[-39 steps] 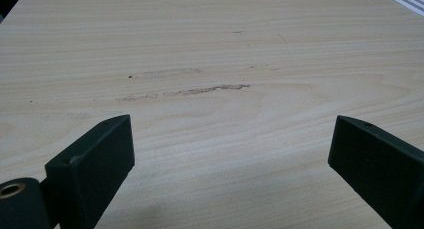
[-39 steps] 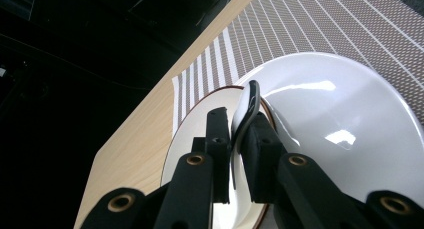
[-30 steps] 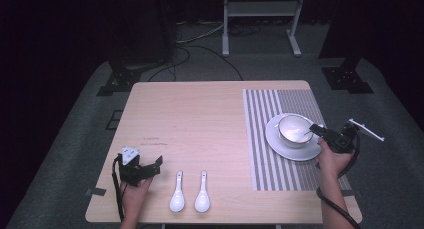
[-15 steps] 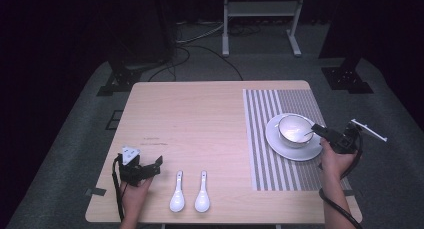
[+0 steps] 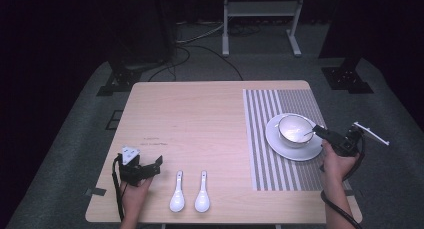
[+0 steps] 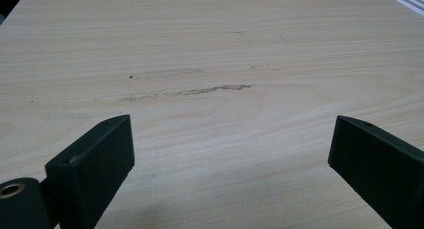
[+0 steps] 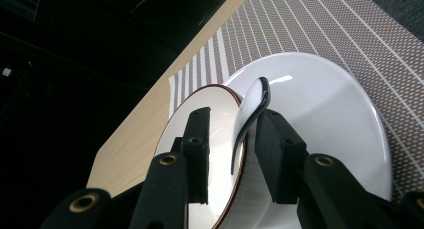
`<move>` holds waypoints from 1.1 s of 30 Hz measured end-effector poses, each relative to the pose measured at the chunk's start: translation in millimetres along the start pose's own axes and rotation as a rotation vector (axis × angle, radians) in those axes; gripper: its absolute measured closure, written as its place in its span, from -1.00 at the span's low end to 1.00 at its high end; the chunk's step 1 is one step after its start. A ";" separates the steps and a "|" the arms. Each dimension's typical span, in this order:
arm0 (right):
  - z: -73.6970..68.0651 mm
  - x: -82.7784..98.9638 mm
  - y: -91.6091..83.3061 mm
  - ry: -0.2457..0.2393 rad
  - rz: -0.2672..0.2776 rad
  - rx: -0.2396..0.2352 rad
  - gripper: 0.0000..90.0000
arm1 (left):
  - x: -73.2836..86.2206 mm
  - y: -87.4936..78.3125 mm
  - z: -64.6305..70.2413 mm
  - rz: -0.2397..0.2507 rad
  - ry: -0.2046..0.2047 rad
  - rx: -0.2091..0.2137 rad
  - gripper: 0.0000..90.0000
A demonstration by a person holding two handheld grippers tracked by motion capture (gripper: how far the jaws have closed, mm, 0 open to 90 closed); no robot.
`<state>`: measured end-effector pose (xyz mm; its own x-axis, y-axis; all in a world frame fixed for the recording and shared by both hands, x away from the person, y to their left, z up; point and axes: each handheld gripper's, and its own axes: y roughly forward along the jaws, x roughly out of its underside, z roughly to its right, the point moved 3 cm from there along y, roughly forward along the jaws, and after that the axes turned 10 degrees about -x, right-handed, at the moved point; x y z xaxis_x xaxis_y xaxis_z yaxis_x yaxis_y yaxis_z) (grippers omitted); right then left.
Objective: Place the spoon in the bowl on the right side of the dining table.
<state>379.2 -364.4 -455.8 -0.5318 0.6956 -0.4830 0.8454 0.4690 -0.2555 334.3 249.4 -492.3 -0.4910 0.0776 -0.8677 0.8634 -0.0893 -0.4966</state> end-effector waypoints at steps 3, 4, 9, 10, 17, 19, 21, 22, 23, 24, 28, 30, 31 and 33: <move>2.4 0.4 -2.9 0.009 0.010 -0.012 0.47 | 0.0 -0.3 -0.2 -0.001 -0.001 -0.001 -0.93; 3.2 0.8 -4.1 0.014 0.009 -0.016 0.46 | 0.0 -0.3 -0.1 -0.001 -0.001 -0.002 -0.93; 8.0 3.7 -8.9 0.016 0.012 -0.031 0.42 | 0.0 0.0 -0.3 -0.005 -0.002 -0.003 -0.93; 8.3 4.3 -10.2 0.015 0.010 -0.036 0.42 | 0.0 0.0 -0.3 -0.006 -0.002 -0.004 -0.93; 5.7 7.9 -16.5 -0.001 0.009 -0.071 0.36 | 0.0 0.0 0.1 -0.001 -0.004 -0.007 -0.93; 4.6 10.1 -17.5 -0.012 0.000 -0.068 0.32 | -0.1 0.0 0.2 -0.001 -0.003 -0.008 -0.93; 3.8 12.5 -18.9 -0.023 -0.006 -0.071 0.30 | -0.1 0.2 0.2 -0.004 -0.002 -0.006 -0.93; 3.6 13.7 -19.7 -0.025 -0.009 -0.074 0.29 | -0.1 0.2 0.3 -0.004 -0.002 -0.007 -0.93; 3.6 14.8 -20.5 -0.028 -0.011 -0.078 0.27 | -0.1 0.2 0.3 -0.005 0.000 -0.007 -0.93; 3.4 16.0 -21.6 -0.028 -0.010 -0.082 0.26 | -0.1 0.1 0.4 -0.005 0.001 -0.007 -0.93; 3.1 21.1 -25.4 -0.039 -0.022 -0.088 0.20 | -0.1 0.1 0.4 -0.003 0.004 -0.005 -0.93; 3.2 23.2 -27.5 -0.043 -0.028 -0.092 0.17 | -0.1 0.1 0.4 -0.004 0.005 -0.005 -0.93; 2.9 24.1 -28.6 -0.044 -0.031 -0.096 0.16 | -0.1 0.1 0.5 -0.004 0.005 -0.005 -0.93; 1.8 26.1 -30.4 -0.049 -0.038 -0.099 0.14 | -0.1 0.0 0.4 -0.004 0.006 -0.004 -0.93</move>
<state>339.6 -361.5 -462.2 -0.5584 0.6501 -0.5154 0.8144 0.5479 -0.1913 334.4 249.0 -492.2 -0.4934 0.0838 -0.8657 0.8621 -0.0850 -0.4996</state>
